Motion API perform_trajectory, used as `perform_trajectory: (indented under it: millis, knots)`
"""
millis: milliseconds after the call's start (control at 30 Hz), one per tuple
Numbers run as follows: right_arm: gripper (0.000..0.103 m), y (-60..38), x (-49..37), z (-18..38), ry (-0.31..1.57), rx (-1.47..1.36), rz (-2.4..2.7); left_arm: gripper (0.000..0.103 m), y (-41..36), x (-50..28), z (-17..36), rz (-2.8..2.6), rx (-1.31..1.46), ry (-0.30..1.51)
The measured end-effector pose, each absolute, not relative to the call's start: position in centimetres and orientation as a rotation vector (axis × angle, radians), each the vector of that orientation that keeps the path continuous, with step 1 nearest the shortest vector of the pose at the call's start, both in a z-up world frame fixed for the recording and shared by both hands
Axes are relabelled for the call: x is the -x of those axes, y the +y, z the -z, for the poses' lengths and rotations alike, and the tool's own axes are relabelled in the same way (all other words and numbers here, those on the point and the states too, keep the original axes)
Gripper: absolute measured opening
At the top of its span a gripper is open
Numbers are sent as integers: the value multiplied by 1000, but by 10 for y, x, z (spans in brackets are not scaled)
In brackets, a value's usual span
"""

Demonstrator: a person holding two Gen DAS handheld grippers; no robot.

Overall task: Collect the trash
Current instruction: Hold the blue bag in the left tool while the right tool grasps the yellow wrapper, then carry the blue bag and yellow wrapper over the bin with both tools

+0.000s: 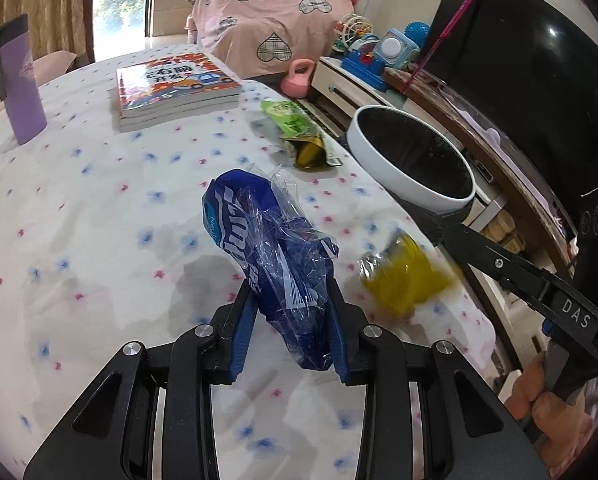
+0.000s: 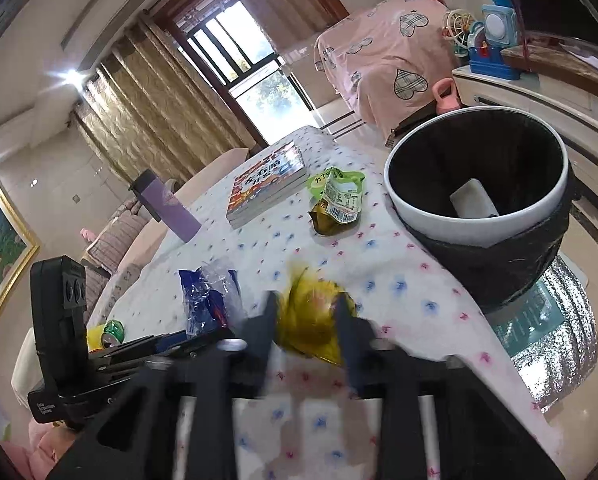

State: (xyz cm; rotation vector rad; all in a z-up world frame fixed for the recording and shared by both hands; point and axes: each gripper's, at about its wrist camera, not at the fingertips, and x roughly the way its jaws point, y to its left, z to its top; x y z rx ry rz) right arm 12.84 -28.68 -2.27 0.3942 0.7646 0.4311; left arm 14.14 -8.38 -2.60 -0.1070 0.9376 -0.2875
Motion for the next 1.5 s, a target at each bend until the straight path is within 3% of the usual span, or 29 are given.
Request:
perform_trajectory:
  millis: [167, 267, 333, 400, 733, 767, 800, 833, 900, 1000, 1033, 1500]
  knots:
    - [17, -293, -128, 26, 765, -398, -432, 32, -88, -142, 28, 289, 104, 946]
    - [25, -294, -128, 34, 791, -427, -466, 32, -85, -141, 27, 282, 110, 944]
    - [59, -294, -126, 36, 797, -428, -472, 32, -80, -141, 27, 274, 117, 941]
    - [76, -292, -121, 36, 792, -418, -480, 32, -76, -141, 27, 264, 120, 941]
    - [77, -277, -99, 49, 840, -325, -516, 32, -73, -142, 37, 261, 130, 973]
    - [76, -274, -99, 50, 850, -304, -511, 32, -73, -142, 37, 262, 129, 973]
    - [69, -271, -100, 53, 861, -286, -505, 32, -75, -142, 37, 266, 126, 973]
    - [46, -270, -101, 57, 876, -270, -498, 32, -77, -142, 36, 269, 123, 973]
    - [41, -274, -103, 60, 875, -289, -497, 32, -81, -143, 36, 275, 119, 973]
    - [25, -279, -103, 53, 851, -280, -485, 32, -88, -146, 34, 289, 116, 972]
    - [5, -281, -103, 50, 841, -281, -491, 32, -90, -147, 33, 292, 115, 971]
    - [2, -320, -118, 25, 774, -311, -437, 32, -127, -165, 6, 371, 77, 926]
